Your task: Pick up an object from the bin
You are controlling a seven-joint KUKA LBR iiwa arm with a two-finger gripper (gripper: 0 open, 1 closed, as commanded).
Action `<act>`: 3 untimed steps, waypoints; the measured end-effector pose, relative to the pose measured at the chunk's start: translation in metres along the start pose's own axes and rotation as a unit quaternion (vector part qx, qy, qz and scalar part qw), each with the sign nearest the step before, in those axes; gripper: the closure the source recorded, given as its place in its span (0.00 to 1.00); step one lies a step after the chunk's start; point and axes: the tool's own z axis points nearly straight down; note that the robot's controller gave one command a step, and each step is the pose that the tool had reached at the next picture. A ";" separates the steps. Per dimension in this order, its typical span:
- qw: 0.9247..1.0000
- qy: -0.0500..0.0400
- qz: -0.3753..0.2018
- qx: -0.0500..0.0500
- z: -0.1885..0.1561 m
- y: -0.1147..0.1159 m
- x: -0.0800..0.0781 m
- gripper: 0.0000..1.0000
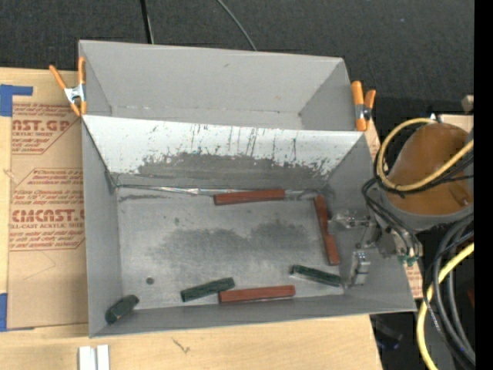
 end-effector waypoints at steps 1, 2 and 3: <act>0.998 -0.001 0.061 -0.002 0.050 0.020 0.010 0.00; 1.000 0.001 0.031 -0.002 0.053 0.041 0.011 1.00; 1.000 0.001 0.031 -0.002 0.053 0.041 0.011 1.00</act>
Offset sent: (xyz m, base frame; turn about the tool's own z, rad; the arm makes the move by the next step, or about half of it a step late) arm -0.0114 0.0398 -0.0533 0.0629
